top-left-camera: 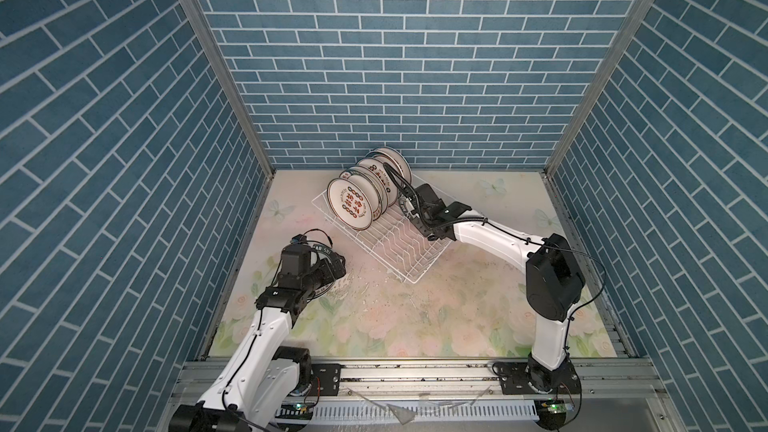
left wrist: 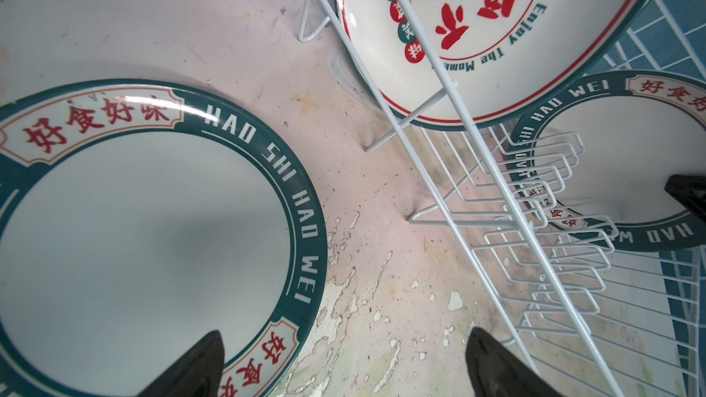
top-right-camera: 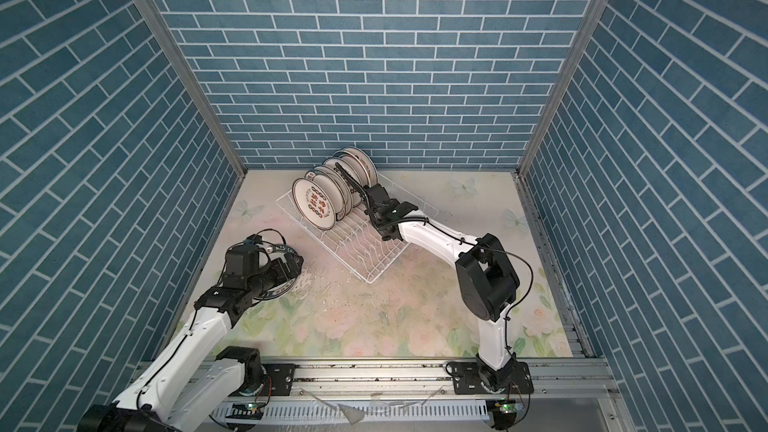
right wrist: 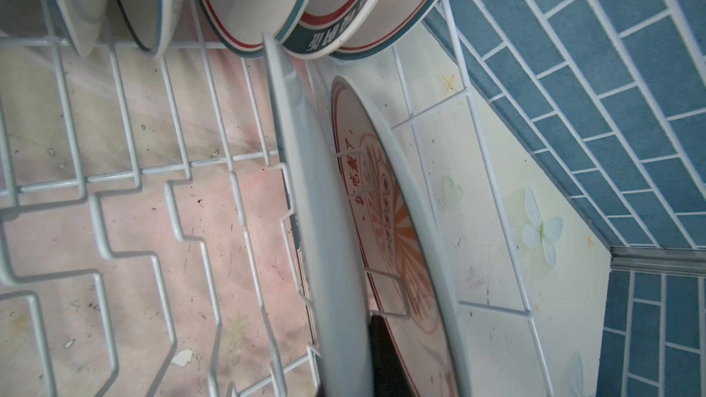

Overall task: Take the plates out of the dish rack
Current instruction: 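Lift the green-rimmed plate from the rack and carry it toward the left gripper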

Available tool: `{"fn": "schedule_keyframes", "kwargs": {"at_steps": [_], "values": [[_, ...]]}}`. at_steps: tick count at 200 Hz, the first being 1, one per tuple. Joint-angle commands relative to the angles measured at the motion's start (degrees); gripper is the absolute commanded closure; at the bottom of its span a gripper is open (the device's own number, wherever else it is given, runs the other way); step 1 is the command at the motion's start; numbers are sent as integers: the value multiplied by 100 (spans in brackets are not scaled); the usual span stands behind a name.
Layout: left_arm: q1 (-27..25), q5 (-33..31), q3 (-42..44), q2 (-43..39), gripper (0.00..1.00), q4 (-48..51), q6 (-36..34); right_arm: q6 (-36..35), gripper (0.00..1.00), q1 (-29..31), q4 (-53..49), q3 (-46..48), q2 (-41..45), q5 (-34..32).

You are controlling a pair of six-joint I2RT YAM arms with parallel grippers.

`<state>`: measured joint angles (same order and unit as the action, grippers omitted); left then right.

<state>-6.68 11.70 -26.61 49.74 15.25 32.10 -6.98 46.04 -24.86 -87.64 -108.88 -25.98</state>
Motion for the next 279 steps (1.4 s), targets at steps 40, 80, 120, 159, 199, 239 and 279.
{"fn": "schedule_keyframes", "kwargs": {"at_steps": [40, 80, 120, 159, 199, 239, 279], "values": [[-27, 54, -57, 6, 1, -74, -40, -489, 100, 390, 671, 553, 1129, -278], [-27, -44, -57, -488, 1, 129, -67, -707, 100, 631, 863, 665, 1592, -613], [-27, 43, -109, -863, 1, 235, -76, -265, 100, 770, 1682, 1229, 2265, -473], [-27, 385, 10, -1157, 1, -133, -45, 1274, 100, 758, 2442, 1976, 2900, 528], [-27, 662, 79, -1223, 1, -487, 63, 2895, 100, 740, 3196, 2587, 3158, 1482], [-27, 1066, 244, -1080, 1, -1106, 333, 4173, 100, 741, 3724, 2688, 2821, 2723], [-27, 1188, 307, -1096, 1, -1280, 399, 4895, 100, 750, 3890, 2648, 2492, 3408]]}}
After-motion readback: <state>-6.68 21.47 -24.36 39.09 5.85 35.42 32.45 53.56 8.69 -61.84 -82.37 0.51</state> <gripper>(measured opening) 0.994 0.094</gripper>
